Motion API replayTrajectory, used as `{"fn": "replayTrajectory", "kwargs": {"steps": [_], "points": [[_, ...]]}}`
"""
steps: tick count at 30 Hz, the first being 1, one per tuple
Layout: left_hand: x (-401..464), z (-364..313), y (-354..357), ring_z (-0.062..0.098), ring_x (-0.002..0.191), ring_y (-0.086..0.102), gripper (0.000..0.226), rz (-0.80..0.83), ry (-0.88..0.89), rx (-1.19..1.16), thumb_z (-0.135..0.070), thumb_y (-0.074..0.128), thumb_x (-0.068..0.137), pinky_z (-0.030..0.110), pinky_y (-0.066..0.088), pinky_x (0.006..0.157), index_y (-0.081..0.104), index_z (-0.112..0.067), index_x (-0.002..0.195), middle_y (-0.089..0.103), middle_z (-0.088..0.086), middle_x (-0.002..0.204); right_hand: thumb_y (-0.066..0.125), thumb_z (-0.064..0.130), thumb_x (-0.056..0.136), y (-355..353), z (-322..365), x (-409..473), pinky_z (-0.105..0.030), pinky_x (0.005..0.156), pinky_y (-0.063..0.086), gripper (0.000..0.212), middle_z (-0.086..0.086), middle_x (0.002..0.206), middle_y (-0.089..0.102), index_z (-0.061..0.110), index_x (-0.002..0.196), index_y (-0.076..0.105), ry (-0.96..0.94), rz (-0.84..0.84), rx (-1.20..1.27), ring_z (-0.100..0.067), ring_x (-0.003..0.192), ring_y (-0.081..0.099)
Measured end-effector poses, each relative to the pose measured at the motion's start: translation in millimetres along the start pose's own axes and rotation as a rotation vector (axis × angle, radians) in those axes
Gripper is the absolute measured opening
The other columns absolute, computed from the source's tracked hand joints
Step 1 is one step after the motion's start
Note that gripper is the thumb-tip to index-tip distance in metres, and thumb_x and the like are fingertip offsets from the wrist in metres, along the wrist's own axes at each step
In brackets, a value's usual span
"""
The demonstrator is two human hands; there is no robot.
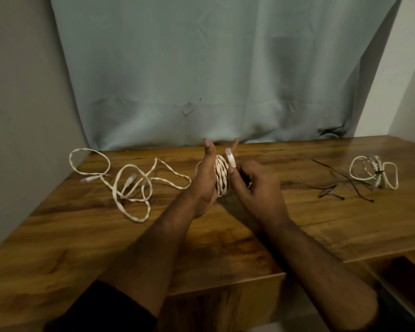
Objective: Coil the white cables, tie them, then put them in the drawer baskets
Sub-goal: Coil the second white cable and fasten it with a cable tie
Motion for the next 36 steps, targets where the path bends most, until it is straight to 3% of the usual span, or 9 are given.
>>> {"fn": "replayTrajectory", "kwargs": {"steps": [4, 8, 13, 18, 23, 28, 30, 33, 36], "points": [[-3, 0, 8, 0.017, 0.099, 0.063, 0.079, -0.077, -0.020, -0.002, -0.081, 0.019, 0.088, 0.029, 0.056, 0.078, 0.053, -0.040, 0.146, 0.064, 0.015, 0.114, 0.056, 0.026, 0.104, 3, -7, 1, -0.026, 0.062, 0.042, 0.024, 0.008, 0.082, 0.055, 0.013, 0.089, 0.070, 0.068, 0.027, 0.014, -0.006, 0.073, 0.055], [3, 16, 6, 0.027, 0.102, 0.060, 0.065, -0.176, -0.066, 0.159, -0.106, 0.045, 0.043, 0.043, 0.052, 0.090, 0.069, -0.046, 0.054, 0.068, 0.001, 0.090, 0.046, 0.026, 0.109, 11, -7, -3, -0.026, 0.067, 0.041, 0.027, 0.009, 0.090, 0.056, 0.017, 0.100, 0.070, 0.177, 0.159, 0.019, -0.006, 0.081, 0.056], [10, 15, -6, 0.021, 0.096, 0.065, 0.083, -0.179, -0.058, 0.200, -0.107, 0.047, 0.045, 0.046, 0.049, 0.104, 0.066, -0.035, 0.081, 0.067, 0.002, 0.096, 0.036, 0.029, 0.112, 14, 4, -5, -0.003, 0.081, 0.036, 0.033, 0.017, 0.106, 0.047, 0.016, 0.133, 0.058, 0.054, 0.295, 0.063, 0.005, 0.096, 0.049], [-2, 7, -2, 0.005, 0.068, 0.041, 0.081, 0.009, -0.139, -0.010, -0.087, 0.059, 0.069, 0.013, 0.037, 0.058, 0.053, -0.017, 0.108, 0.049, 0.000, 0.086, 0.040, 0.029, 0.110, 25, -4, -7, -0.017, 0.071, 0.031, 0.037, 0.003, 0.110, 0.040, 0.001, 0.135, 0.046, -0.022, 0.294, -0.191, -0.007, 0.087, 0.040], [0, 9, 3, 0.022, 0.113, 0.058, 0.092, 0.010, -0.156, 0.053, -0.087, 0.027, 0.086, 0.037, 0.041, 0.114, 0.063, -0.008, 0.120, 0.062, 0.014, 0.114, 0.036, 0.030, 0.110, 25, -8, -7, -0.034, 0.063, 0.039, 0.026, -0.004, 0.098, 0.049, 0.008, 0.110, 0.049, 0.026, 0.197, -0.338, -0.018, 0.077, 0.048], [-14, 13, 24, 0.012, 0.145, 0.044, 0.100, 0.105, -0.211, 0.154, -0.081, 0.015, 0.089, 0.028, 0.030, 0.122, 0.037, -0.011, 0.156, 0.046, 0.003, 0.157, 0.044, 0.015, 0.104, 14, -48, -3, -0.044, 0.079, 0.052, 0.023, -0.021, 0.106, 0.058, -0.003, 0.114, 0.054, 0.251, 0.229, -0.293, -0.035, 0.095, 0.059], [-12, 10, 22, 0.023, 0.132, 0.060, 0.088, 0.049, -0.054, 0.308, -0.080, 0.034, 0.090, 0.043, 0.043, 0.117, 0.060, -0.012, 0.140, 0.062, 0.011, 0.144, 0.042, 0.014, 0.105, 9, -59, -1, -0.044, 0.083, 0.051, 0.025, -0.025, 0.107, 0.058, -0.005, 0.114, 0.056, 0.295, 0.238, -0.304, -0.039, 0.098, 0.058], [-7, -6, 6, 0.030, 0.073, 0.070, 0.045, -0.168, 0.454, 0.876, -0.056, 0.058, 0.097, 0.052, 0.057, 0.071, 0.076, -0.017, 0.085, 0.073, 0.009, 0.077, 0.037, 0.024, 0.109, 4, -56, 0, -0.036, 0.078, 0.043, 0.029, -0.020, 0.106, 0.056, 0.000, 0.111, 0.054, 0.358, 0.204, -0.270, -0.033, 0.095, 0.056], [-10, -11, 15, 0.015, 0.105, 0.066, 0.029, -0.087, 0.707, 1.107, -0.035, 0.067, 0.096, 0.039, 0.054, 0.091, 0.073, -0.018, 0.119, 0.069, 0.000, 0.114, 0.042, 0.021, 0.108, -1, -42, -6, -0.041, 0.078, 0.044, 0.025, -0.018, 0.103, 0.057, 0.000, 0.110, 0.055, 0.201, 0.269, -0.254, -0.028, 0.090, 0.054]]}}
Point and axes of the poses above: each hand's wrist, its own x-axis towards the middle knuckle, its own y-axis out of the palm, z = x × y, the point moved 4 cm from there along x, towards the middle knuckle
